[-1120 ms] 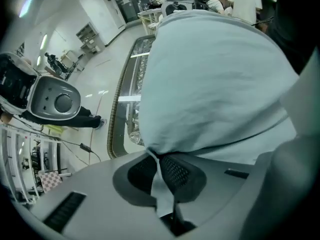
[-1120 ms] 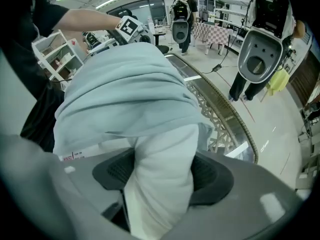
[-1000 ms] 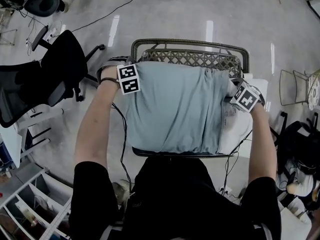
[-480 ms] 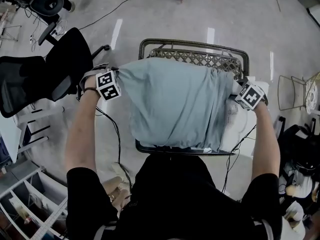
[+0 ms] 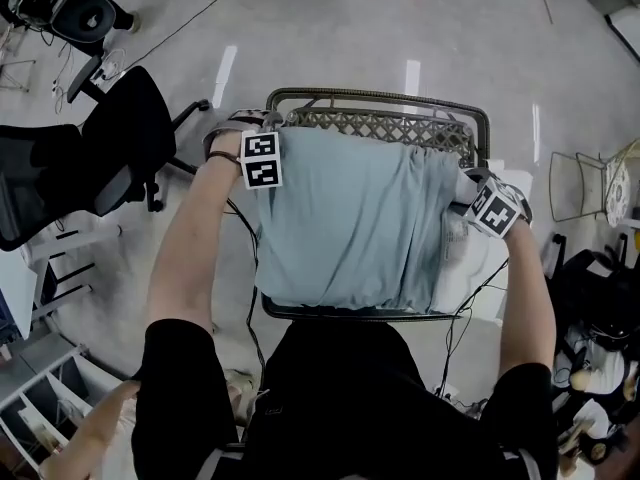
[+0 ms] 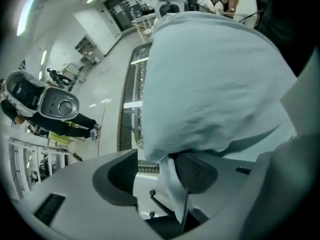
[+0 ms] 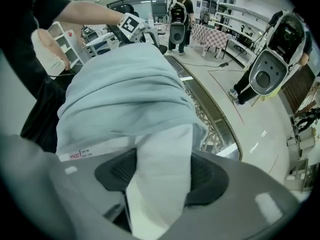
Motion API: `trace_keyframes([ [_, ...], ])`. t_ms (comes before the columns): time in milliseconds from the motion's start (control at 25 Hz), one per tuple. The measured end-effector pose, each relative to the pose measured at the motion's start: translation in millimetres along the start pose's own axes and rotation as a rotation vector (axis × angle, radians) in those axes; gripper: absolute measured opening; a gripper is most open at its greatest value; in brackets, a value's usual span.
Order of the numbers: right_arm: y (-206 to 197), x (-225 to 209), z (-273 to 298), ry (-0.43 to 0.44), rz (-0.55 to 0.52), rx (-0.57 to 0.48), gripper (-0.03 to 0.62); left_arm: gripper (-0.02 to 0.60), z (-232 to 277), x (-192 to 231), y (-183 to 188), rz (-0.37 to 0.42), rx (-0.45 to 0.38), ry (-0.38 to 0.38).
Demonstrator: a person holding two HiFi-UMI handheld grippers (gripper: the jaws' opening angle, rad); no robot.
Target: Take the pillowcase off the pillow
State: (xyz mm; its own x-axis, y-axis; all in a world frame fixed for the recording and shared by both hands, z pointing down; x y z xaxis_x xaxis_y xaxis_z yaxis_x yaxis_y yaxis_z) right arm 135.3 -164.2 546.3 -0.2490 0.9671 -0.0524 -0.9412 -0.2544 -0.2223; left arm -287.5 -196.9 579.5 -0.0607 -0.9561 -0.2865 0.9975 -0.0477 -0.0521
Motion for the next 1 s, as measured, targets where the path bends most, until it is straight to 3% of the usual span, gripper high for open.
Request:
trace_keyframes([
  [80, -2, -2, -6, 0.032, -0.016, -0.024, 0.293, 0.173, 14, -2, 8, 0.058, 0.030, -0.033],
  [160, -8, -3, -11, 0.074, -0.024, -0.017, 0.274, 0.041, 19, -1, 12, 0.087, 0.041, -0.028],
  [200, -11, -2, -13, 0.101, -0.026, -0.015, 0.260, 0.021, 18, 0, 12, 0.095, 0.043, -0.015],
  [360, -18, -5, -21, 0.168, -0.032, -0.038, 0.211, 0.011, 3, 1, -7, 0.203, 0.109, 0.028],
  [440, -17, -8, -18, 0.165, -0.041, -0.027, 0.203, 0.011, -9, -2, -24, 0.217, 0.131, 0.027],
  [720, -16, -22, -1, 0.108, -0.027, -0.030, 0.199, 0.011, -43, -52, -78, 0.076, 0.144, 0.011],
  [1000, -14, -23, -1, 0.114, -0.015, -0.054, 0.199, 0.009, -66, -115, -126, -0.067, 0.173, 0.013],
])
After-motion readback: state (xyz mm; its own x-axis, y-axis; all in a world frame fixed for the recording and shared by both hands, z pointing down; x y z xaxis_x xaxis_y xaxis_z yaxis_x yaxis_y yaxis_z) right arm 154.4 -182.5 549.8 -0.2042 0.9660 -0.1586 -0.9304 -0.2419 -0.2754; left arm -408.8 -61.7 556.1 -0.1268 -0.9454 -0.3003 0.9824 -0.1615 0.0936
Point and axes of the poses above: the fingertips, and each gripper's own axes: z forward along the fingers, x to its left, y out of its top, the point moved 6 cm from there along -z, backward along the fingers
